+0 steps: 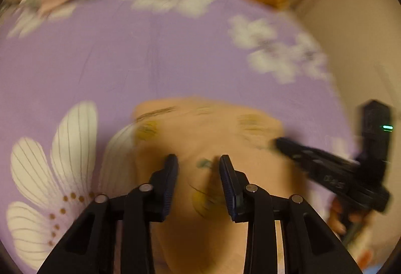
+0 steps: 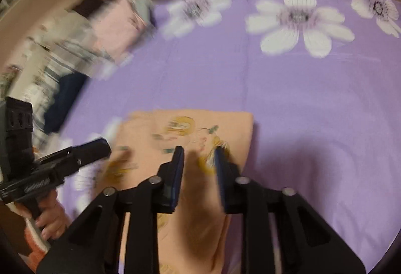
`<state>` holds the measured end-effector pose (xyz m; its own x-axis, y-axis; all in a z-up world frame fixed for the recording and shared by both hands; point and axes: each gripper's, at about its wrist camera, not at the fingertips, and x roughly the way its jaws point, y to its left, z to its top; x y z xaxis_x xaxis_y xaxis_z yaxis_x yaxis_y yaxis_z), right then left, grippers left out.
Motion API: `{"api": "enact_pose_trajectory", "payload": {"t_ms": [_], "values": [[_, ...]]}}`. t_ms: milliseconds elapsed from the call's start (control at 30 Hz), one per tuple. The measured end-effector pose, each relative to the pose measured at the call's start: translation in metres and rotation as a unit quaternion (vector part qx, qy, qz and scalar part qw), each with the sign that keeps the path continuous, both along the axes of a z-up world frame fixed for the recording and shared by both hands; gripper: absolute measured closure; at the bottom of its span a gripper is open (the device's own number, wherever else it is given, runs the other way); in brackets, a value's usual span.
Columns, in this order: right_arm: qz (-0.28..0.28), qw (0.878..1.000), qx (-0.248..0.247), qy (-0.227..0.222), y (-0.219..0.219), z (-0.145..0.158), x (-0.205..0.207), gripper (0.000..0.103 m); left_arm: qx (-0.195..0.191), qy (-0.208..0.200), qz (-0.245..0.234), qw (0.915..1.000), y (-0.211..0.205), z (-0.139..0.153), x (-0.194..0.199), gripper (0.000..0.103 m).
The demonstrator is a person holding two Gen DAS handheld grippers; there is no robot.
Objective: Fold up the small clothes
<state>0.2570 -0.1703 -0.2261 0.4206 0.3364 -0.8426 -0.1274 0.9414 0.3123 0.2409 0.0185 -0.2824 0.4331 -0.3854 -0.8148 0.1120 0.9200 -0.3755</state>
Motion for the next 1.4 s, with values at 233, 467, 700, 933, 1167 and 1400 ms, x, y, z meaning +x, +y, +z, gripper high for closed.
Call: {"api": "enact_pose_trajectory", "payload": {"t_ms": [233,467,700,933,1167,1400], "values": [[-0.054,0.998,-0.022,0.026,-0.018,-0.001,0.009,0.079,-0.038,-0.010,0.021,0.9990,0.025,0.033,-0.043,0.068],[0.033,0.995,0.087,0.029,-0.005,0.015,-0.057,0.081,-0.002,-0.003,-0.031,0.9995,0.026,0.000,-0.120,0.066],[-0.008,0.998,0.007,0.068,-0.006,-0.018,-0.092,0.072,0.022,0.020,-0.005,0.9995,0.039,0.000,-0.156,0.065],[-0.015,0.999,-0.002,-0.043,-0.007,0.082,-0.121,0.070,0.060,-0.136,0.029,0.9885,0.030,0.117,-0.178,0.065],[-0.010,0.986,0.058,-0.154,-0.019,0.157,-0.158,0.040,0.055,-0.226,0.045,0.9715,0.016,0.179,-0.206,0.045],[-0.039,0.986,0.099,-0.130,-0.033,0.150,-0.166,0.006,-0.008,-0.218,0.011,0.9758,0.000,0.173,-0.196,0.016]]}}
